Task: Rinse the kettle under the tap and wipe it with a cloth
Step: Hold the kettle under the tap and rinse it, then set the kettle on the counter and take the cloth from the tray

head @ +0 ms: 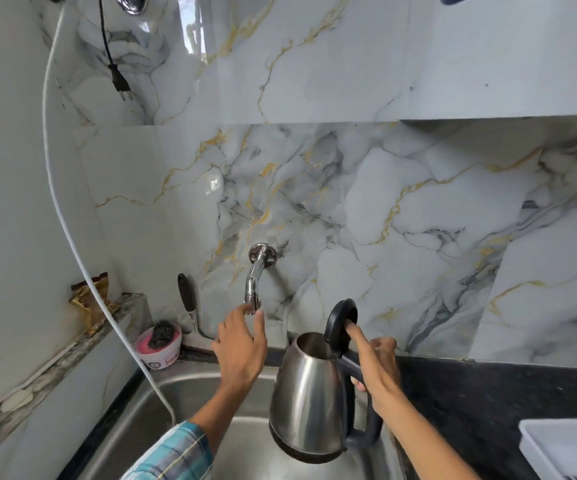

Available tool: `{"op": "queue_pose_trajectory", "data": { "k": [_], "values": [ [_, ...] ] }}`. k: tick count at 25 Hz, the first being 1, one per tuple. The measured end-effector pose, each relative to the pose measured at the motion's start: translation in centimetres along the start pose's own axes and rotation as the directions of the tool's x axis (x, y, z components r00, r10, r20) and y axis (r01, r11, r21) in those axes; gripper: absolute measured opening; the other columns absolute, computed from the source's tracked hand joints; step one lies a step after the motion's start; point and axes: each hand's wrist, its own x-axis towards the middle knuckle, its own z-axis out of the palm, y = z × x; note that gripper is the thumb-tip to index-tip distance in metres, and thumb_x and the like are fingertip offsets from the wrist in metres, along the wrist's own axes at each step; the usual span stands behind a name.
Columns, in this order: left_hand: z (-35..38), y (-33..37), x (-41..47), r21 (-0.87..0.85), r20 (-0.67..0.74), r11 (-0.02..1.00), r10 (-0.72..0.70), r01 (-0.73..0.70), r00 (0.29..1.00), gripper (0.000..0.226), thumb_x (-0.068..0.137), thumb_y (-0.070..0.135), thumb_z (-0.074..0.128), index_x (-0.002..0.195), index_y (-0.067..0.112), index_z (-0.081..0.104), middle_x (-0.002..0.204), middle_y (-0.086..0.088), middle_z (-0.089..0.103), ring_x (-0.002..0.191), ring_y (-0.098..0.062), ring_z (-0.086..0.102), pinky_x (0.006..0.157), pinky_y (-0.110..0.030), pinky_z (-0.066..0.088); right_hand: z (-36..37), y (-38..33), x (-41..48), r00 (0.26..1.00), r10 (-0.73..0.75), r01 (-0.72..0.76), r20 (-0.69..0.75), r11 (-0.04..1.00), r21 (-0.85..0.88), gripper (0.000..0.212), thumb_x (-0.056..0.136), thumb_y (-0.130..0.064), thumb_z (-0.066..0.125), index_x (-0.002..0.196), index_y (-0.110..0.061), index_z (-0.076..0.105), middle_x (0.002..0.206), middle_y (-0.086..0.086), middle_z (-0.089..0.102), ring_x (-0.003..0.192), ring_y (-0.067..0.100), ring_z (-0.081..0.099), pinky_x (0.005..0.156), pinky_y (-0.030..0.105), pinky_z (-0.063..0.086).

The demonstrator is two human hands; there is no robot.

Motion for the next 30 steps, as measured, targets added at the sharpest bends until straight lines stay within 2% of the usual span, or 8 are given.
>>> {"op": "queue_pose_trajectory", "data": {
  "k": [4, 9, 11, 17, 20, 23, 27, 30],
  "values": [
    [3.0, 4.8, -7.0, -0.122, 0.171, 0.958, 0.278, -0.26, 0.945, 0.052, 0.095, 0.059, 0.025, 0.132, 0.03, 0.048, 0.135, 0.007, 0.055, 0.125, -0.012, 0.045, 0.106, -0.041, 0.037, -7.2, 2.3, -1.2, 0.992, 0.016, -0.015, -0.127, 1.0, 0.009, 0.07, 0.068, -0.064, 0.076, 0.106, -0.016, 0.042, 0.082, 0.007, 0.059, 0.056, 0.022, 0.056, 0.044, 0.027, 0.046],
    [7.2, 9.9, -14.5, -0.059, 0.357, 0.86, 0.492, -0.506, 0.794, 0.051, 0.096, 0.057, 0.022, 0.137, 0.038, 0.046, 0.137, 0.019, 0.05, 0.128, -0.004, 0.037, 0.103, -0.025, 0.029, -14.0, 4.8, -3.0, 0.93, -0.007, 0.025, -0.367, 0.999, 0.046, 0.03, 0.092, -0.039, 0.061, 0.099, -0.017, 0.041, 0.079, 0.007, 0.06, 0.051, 0.021, 0.06, 0.057, 0.04, 0.055],
    [8.6, 11.2, -16.8, -0.069, 0.437, 0.86, 0.481, -0.505, 0.76, 0.05, 0.098, 0.054, 0.023, 0.14, 0.037, 0.044, 0.137, 0.019, 0.051, 0.127, -0.006, 0.038, 0.104, -0.027, 0.03, -15.4, 6.1, -4.0, 0.892, -0.01, 0.033, -0.451, 0.999, 0.042, 0.015, 0.096, -0.027, 0.05, 0.094, -0.018, 0.038, 0.075, 0.01, 0.06, 0.058, 0.026, 0.059, 0.071, 0.051, 0.057],
    [11.0, 12.9, -21.2, -0.042, 0.692, 0.934, 0.283, -0.354, 0.664, 0.059, 0.097, 0.057, 0.025, 0.149, 0.029, 0.033, 0.156, 0.009, 0.036, 0.142, -0.015, 0.027, 0.116, -0.041, 0.024, -17.4, 10.5, -6.4, 0.851, 0.074, -0.053, -0.521, 0.997, 0.055, 0.014, 0.097, -0.013, 0.038, 0.111, -0.013, 0.037, 0.113, 0.026, 0.061, 0.086, 0.037, 0.055, 0.077, 0.043, 0.041],
    [11.7, 13.1, -22.2, -0.04, 0.74, 0.955, 0.225, -0.292, 0.634, 0.064, 0.096, 0.061, 0.027, 0.151, 0.031, 0.024, 0.16, 0.009, 0.026, 0.145, -0.016, 0.022, 0.118, -0.046, 0.021, -17.5, 11.6, -6.9, 0.842, 0.107, -0.057, -0.529, 0.992, 0.11, 0.013, 0.097, -0.01, 0.038, 0.11, -0.009, 0.039, 0.113, 0.031, 0.061, 0.092, 0.042, 0.056, 0.079, 0.043, 0.04],
    [12.2, 13.7, -22.7, -0.04, 0.77, 0.975, 0.168, -0.217, 0.615, 0.071, 0.092, 0.066, 0.03, 0.153, 0.031, 0.017, 0.162, 0.009, 0.019, 0.147, -0.018, 0.017, 0.119, -0.049, 0.018, -17.2, 12.1, -7.2, 0.871, 0.069, -0.025, -0.486, 0.995, 0.097, 0.004, 0.098, -0.011, 0.038, 0.101, -0.011, 0.036, 0.104, 0.031, 0.061, 0.082, 0.038, 0.054, 0.074, 0.042, 0.039],
    [12.4, 14.3, -23.1, -0.001, 0.752, 0.982, 0.127, -0.191, 0.646, 0.088, 0.083, 0.077, 0.034, 0.154, 0.029, 0.013, 0.163, 0.009, 0.017, 0.148, -0.018, 0.014, 0.12, -0.052, 0.016, -22.7, 12.3, -6.2, 0.932, -0.141, 0.066, -0.333, 0.972, -0.226, 0.013, 0.095, -0.023, 0.053, 0.1, -0.019, 0.041, 0.09, 0.013, 0.067, 0.081, 0.035, 0.063, 0.063, 0.038, 0.043],
    [12.6, 15.5, -23.8, 0.034, 0.675, 0.957, 0.19, -0.287, 0.713, 0.099, 0.075, 0.085, 0.033, 0.153, 0.029, 0.011, 0.163, 0.01, 0.014, 0.148, -0.017, 0.016, 0.119, -0.049, 0.018, -32.1, 13.3, -1.7, 0.917, -0.238, -0.037, -0.319, 0.747, -0.663, 0.017, 0.095, -0.022, 0.054, 0.107, -0.011, 0.06, 0.105, 0.016, 0.071, 0.102, 0.037, 0.063, 0.073, 0.04, 0.048]
  ]
}}
